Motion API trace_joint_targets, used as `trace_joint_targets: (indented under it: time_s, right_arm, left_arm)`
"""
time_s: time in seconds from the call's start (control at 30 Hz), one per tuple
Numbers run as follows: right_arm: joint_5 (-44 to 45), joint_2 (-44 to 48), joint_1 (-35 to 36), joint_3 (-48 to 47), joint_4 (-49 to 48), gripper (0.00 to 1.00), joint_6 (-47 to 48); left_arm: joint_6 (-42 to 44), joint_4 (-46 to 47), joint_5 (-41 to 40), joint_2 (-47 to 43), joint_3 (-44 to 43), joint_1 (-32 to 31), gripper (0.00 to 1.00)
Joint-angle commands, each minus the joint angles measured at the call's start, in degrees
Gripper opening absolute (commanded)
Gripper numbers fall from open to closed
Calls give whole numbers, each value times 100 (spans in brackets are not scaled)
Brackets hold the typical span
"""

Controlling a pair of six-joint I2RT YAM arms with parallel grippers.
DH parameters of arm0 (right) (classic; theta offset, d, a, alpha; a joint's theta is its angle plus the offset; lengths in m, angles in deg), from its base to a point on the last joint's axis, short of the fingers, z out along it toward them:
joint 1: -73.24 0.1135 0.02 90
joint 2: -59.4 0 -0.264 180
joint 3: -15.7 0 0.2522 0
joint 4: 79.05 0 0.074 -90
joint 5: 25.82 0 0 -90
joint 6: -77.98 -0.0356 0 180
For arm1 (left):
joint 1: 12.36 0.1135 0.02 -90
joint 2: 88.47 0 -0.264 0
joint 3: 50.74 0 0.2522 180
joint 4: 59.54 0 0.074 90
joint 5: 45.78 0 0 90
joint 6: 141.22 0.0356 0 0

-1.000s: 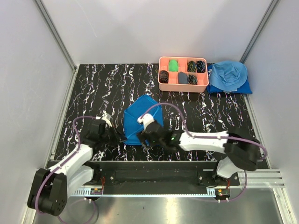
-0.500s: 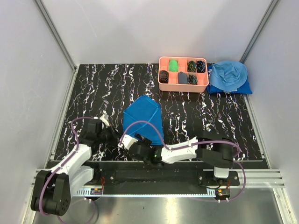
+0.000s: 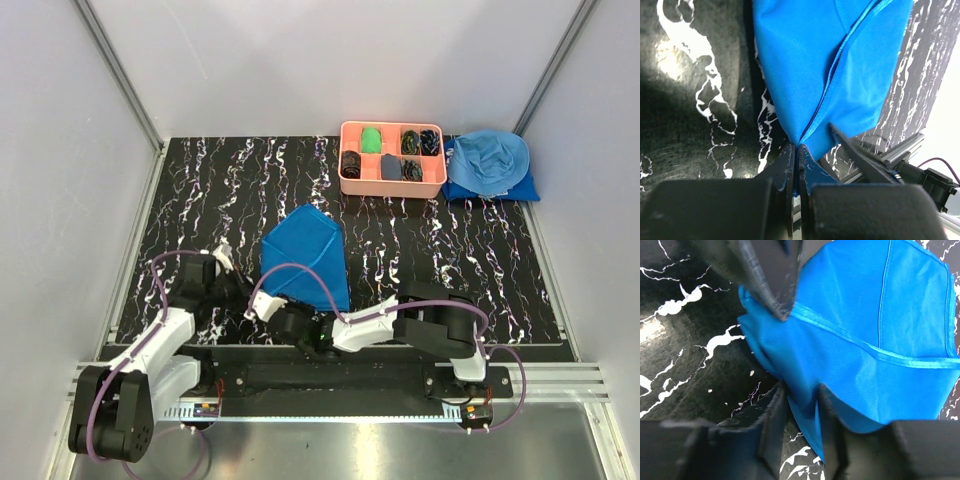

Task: Fold the napkin, place the utensils inside, and roll it up
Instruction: Roll the napkin with the utensil

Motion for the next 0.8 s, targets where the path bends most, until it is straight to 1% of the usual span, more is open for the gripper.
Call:
trace_joint_targets:
  time_s: [0.0,0.07,0.1,0.17,0.2,0.23,0.3,0.33,0.37,0.43,0.47,0.53,0.57,0.63,0.67,0.73,0.77]
  right_arm:
    - [-22,-162,-1,-40,10,31,141]
    - [-162,-145,-9,-23,19,26,211]
    - [-355,-118,-36,-23,63,20,263]
    - [-662,-109,-71,-75,159,14,290]
    - [-768,-74,-114,-102,316,10,290]
    - [-883,-65,-150,-189,431,6,273]
    - [-1320,22,-281,-260,799,0,185]
    - [-1471,66,-334,-339,906,0,141]
    - [-1829,119,-396,-392,1037,0,97]
    - [-2209,233,-606,-567,1520,0,-87]
    - [-2602,277,-677,-611,1853,0,-149]
    - [-3009,409,-896,-725,2057,0,-333]
    - [-3428,444,-975,-761,2241,0,-377]
    - [-3818,480,-1107,-936,2487,0,-483]
    - [-4228,454,-1230,-1007,2741,0,-501]
    - [-4600,392,-1345,-1209,2936,0,-588]
    - [-4984,348,-1467,-1270,3094,0,-632]
  left_arm:
    - [118,211,274,-1,-293,69,0]
    - [144,246,318,60,-311,69,0]
    - [170,246,361,139,-328,78,0]
    - [214,229,379,235,-381,87,0]
    - [223,229,397,306,-390,96,4]
    - [232,229,406,332,-416,104,13]
    - [258,220,353,324,-434,140,25]
    - [267,194,309,298,-460,148,31]
    - [302,167,257,263,-469,192,40]
    - [338,45,55,122,-513,210,52]
    - [372,1,-16,52,-513,227,55]
    - [399,-105,-288,-124,-487,228,60]
    - [399,-131,-384,-194,-460,219,64]
    - [390,-184,-613,-361,-390,219,67]
    - [390,-176,-683,-414,-364,219,68]
    - [443,-158,-851,-555,-311,219,72]
    - [461,-158,-903,-598,-302,219,72]
